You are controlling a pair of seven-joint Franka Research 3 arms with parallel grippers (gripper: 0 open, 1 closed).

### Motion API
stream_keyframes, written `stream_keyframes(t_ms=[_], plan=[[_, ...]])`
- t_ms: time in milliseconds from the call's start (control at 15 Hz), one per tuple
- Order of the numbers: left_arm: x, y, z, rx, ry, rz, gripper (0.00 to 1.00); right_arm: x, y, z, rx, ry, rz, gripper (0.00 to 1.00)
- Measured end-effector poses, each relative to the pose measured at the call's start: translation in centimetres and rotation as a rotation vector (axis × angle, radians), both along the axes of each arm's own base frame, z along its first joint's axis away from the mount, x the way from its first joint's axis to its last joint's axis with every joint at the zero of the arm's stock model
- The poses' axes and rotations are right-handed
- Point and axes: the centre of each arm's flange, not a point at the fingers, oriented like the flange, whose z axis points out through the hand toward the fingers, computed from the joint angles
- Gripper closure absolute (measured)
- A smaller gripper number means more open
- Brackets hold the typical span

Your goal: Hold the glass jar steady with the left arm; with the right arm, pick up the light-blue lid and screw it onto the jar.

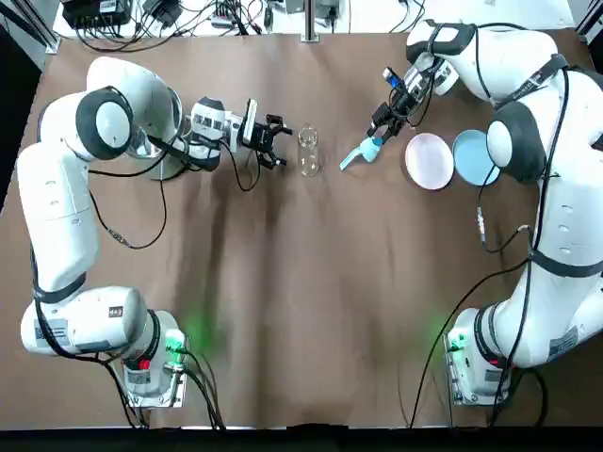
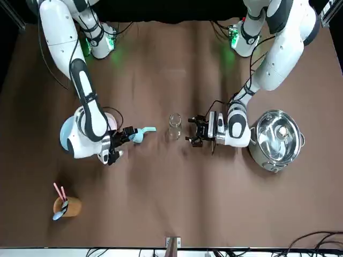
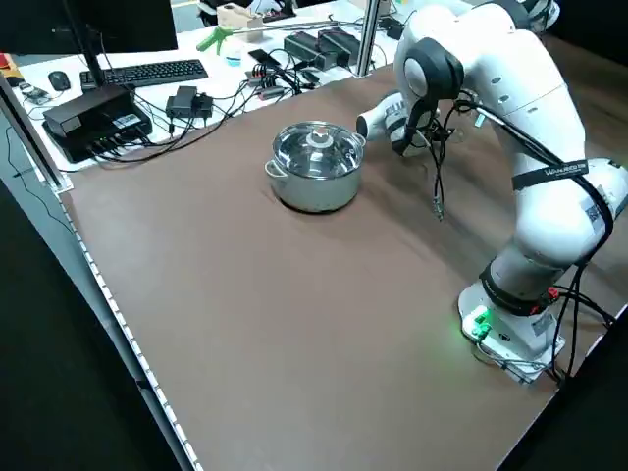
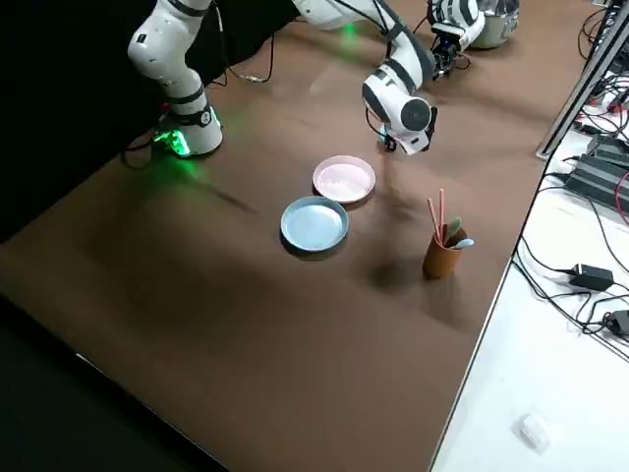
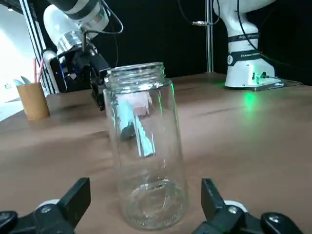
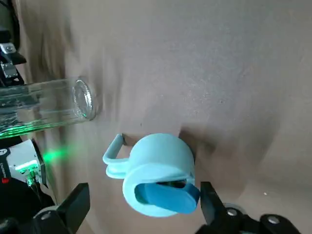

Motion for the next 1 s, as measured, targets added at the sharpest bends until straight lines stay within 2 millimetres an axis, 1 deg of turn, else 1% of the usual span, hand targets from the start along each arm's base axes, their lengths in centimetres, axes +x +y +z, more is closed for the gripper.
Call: stream_keyframes(t_ms=[400, 533, 733, 1000], plan=[[-1.1, -2.3, 0.2, -0.017, 0.017, -0.013, 0.00, -0.2, -0.2, -1.1, 0.003, 0.011, -0.002, 0.00], [-1.5, -2.3, -0.1, -0.014, 0.026, -0.016, 0.00, -0.2, -0.2, -1.4, 0.006, 0.012, -0.003, 0.00], [-2.4, -1.7, -0.9, -0.006, 0.050, -0.014, 0.00, -0.3, -0.1, -1.6, 0.010, 0.016, -0.006, 0.00], [-2.9, -1.5, -1.3, -0.002, 0.062, -0.016, 0.00, -0.5, 0.5, -2.0, 0.024, 0.025, -0.016, 0.00]])
